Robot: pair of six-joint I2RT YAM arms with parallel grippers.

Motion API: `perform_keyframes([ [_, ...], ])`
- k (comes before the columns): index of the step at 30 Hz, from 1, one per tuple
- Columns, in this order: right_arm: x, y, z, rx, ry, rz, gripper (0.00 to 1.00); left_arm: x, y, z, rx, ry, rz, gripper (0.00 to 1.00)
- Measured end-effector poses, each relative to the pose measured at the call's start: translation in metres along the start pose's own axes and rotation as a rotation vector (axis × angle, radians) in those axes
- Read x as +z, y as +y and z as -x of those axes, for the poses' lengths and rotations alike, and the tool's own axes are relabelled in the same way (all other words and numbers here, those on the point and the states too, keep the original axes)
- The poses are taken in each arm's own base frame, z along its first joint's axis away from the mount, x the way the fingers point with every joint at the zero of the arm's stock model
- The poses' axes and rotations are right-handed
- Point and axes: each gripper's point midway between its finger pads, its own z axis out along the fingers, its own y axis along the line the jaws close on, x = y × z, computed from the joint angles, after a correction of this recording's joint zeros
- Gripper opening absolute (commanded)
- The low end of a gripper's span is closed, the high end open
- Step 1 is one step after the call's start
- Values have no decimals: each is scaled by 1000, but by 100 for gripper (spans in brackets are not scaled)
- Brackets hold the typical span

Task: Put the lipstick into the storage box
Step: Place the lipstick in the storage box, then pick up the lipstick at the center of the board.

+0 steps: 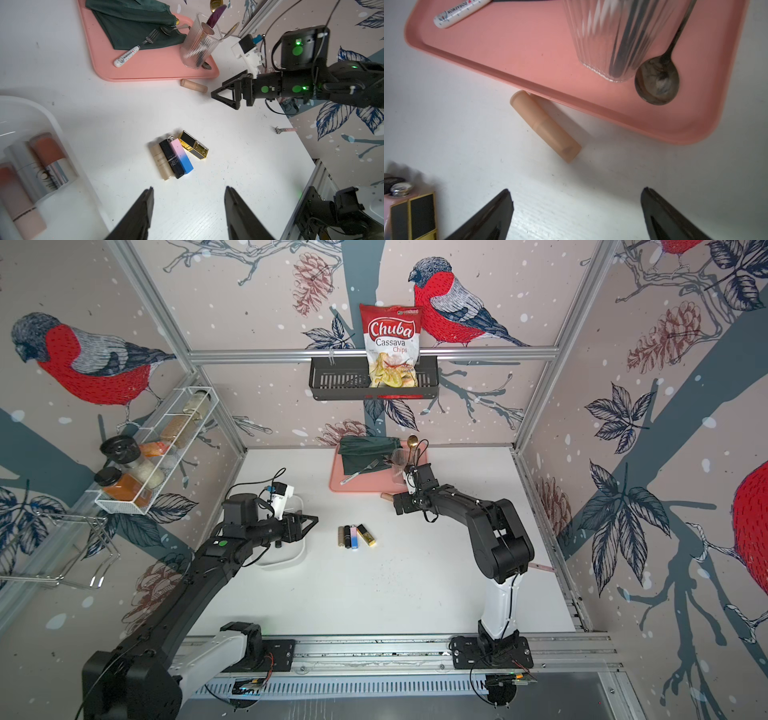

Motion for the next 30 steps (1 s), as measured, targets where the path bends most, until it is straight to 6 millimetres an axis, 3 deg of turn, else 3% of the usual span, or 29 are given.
perform_keyframes([
  [10,31,2,5,-54,24,2,100,0,-4,-1,6,-3,-24,61],
  [17,41,5,14,-82,6,12,96,1,-2,-2,4,-1,-14,61],
  [30,54,38,17,-159,-34,52,82,3,4,-3,-3,6,9,63],
])
